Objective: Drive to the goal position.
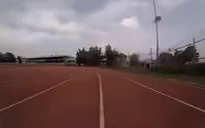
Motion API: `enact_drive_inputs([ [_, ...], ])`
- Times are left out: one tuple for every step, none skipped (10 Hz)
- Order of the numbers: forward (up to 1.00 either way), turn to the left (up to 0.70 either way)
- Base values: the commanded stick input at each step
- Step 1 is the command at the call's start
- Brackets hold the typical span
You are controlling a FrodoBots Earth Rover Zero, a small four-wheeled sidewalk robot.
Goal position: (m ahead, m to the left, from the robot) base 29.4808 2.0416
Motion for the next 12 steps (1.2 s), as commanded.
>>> enact_drive_inputs([
  [0.45,0.27],
  [0.45,0.27],
  [0.45,0.27],
  [0.45,0.27],
  [0.45,0.27],
  [0.45,0.18],
  [0.45,0.04],
  [0.45,0.0],
  [0.45,0.0],
  [0.45,0.0],
  [0.45,0.0],
  [0.45,0.0],
])
